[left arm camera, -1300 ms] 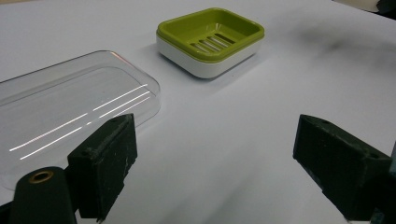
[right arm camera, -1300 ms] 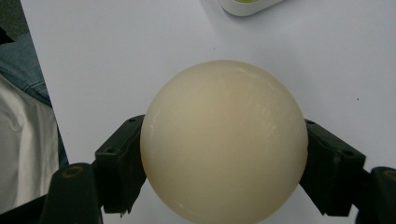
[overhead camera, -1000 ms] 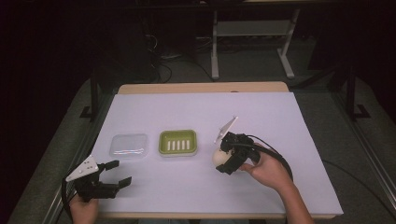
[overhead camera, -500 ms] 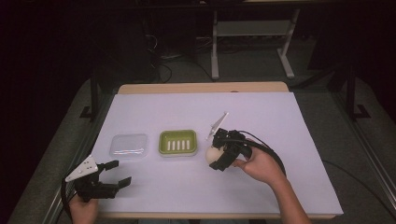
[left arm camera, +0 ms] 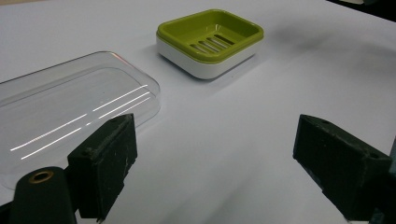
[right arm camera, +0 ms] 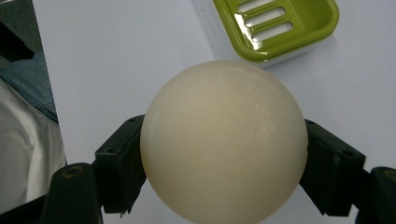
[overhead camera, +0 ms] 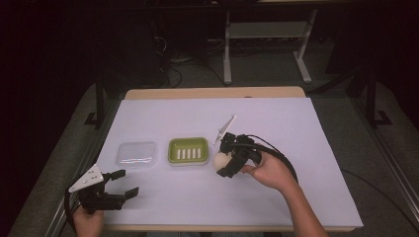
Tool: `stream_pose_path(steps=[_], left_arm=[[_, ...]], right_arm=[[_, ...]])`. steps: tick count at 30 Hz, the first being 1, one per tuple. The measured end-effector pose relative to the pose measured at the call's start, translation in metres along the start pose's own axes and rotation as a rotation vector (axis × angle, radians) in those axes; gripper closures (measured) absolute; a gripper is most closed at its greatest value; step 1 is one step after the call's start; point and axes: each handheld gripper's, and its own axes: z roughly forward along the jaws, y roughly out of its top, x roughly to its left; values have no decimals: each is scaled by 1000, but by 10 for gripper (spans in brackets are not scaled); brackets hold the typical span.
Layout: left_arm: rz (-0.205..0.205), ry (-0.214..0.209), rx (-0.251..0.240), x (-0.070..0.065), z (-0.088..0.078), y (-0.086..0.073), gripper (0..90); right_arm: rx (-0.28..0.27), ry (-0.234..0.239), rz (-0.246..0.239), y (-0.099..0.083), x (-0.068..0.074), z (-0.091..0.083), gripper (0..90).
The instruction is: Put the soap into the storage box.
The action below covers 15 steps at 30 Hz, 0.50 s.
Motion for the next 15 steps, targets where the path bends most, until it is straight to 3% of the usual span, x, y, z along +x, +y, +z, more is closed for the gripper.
stream_pose_path(steps=[15], left_arm=[[4,-1,2,1,-1,0,128]], right_arm=[[-4,8,-12,13,-1,1,240]])
